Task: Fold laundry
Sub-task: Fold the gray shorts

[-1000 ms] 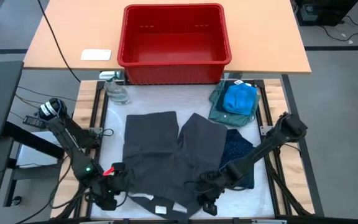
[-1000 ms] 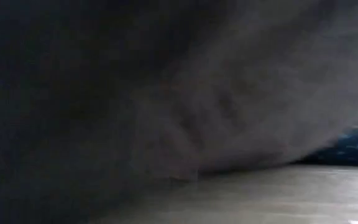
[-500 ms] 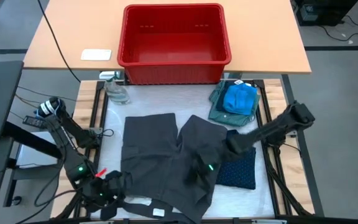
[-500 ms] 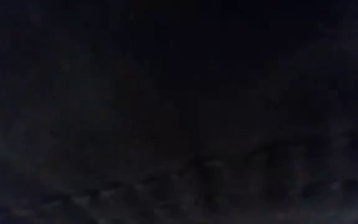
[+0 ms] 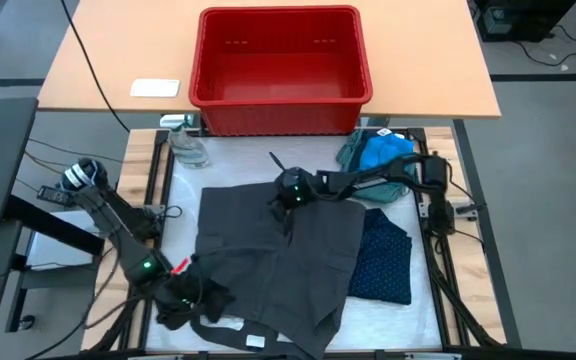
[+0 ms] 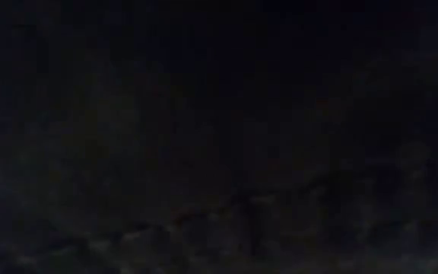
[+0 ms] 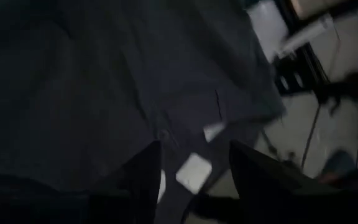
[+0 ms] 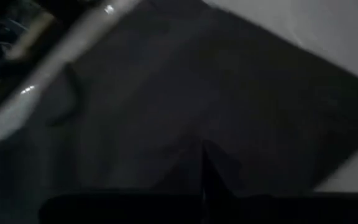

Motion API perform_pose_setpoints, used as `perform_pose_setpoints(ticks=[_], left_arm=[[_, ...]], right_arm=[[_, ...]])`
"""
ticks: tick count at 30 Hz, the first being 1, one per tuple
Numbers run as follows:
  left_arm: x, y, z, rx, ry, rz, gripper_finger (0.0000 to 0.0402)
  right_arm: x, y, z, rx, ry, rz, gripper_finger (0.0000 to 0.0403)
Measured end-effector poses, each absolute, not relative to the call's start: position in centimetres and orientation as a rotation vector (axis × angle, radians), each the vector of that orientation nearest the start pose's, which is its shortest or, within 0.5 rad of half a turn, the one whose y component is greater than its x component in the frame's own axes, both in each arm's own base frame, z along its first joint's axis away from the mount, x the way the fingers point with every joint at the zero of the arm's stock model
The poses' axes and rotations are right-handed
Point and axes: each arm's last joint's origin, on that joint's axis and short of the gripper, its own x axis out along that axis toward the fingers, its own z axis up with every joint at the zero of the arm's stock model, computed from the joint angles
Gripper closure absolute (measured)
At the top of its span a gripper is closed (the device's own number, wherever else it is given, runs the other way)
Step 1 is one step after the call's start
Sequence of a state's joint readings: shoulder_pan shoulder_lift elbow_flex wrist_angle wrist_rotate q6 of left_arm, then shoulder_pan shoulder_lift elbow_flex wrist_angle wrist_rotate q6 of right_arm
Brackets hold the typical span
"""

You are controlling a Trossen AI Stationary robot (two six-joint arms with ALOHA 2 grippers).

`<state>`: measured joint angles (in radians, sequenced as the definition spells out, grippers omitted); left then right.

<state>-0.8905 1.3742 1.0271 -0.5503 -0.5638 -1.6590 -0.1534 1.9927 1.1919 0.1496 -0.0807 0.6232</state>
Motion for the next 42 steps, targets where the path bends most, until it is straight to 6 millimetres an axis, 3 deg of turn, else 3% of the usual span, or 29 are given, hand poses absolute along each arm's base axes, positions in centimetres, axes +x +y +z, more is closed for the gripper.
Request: perform_pose_setpoints(ticks=[4, 7, 15, 18, 24, 28, 31, 36, 42], left_arm=[[20.3, -20.2, 25.0, -1.058, 0.680, 0.410, 0.0210], [21.2, -20.3, 23.7, -1.122, 0.723, 0.465, 0.0210], [22.1, -21.4, 20.5, -1.237, 0.913, 0.569, 0.0210], [22.0, -21.5, 19.6, -1.206, 0.980, 0.610, 0.0210], [20.2, -19.8, 18.2, -1.004, 1.150, 0.866, 0.0210], [18.6, -18.9, 18.8, -0.895, 1.194, 0.946, 0.0210], [17.8, -18.4, 20.1, -0.869, 1.130, 0.925, 0.0210], [17.9, -17.6, 21.7, -0.957, 0.994, 0.902, 0.0210], [19.5, -16.2, 20.0, -1.101, 0.926, 0.944, 0.0209]], right_arm=[[41.2, -8.1, 12.0, 0.734, 0.691, -0.288, 0.0392], [41.0, -8.7, 10.9, 0.748, 0.730, -0.310, 0.0397], [37.8, -10.5, 12.4, 0.548, 0.836, -0.813, 0.0398], [37.1, -10.9, 14.2, 0.466, 0.814, -0.874, 0.0398], [36.3, -10.7, 17.9, 0.336, 0.837, -0.709, 0.0398], [36.3, -9.3, 20.2, 0.286, 0.838, -0.359, 0.0397], [36.7, -7.5, 20.3, 0.325, 0.836, -0.109, 0.0398], [37.4, -5.0, 19.6, 0.396, 0.860, -0.084, 0.0399], [37.6, -3.2, 19.0, 0.581, 0.884, -0.203, 0.0400]])
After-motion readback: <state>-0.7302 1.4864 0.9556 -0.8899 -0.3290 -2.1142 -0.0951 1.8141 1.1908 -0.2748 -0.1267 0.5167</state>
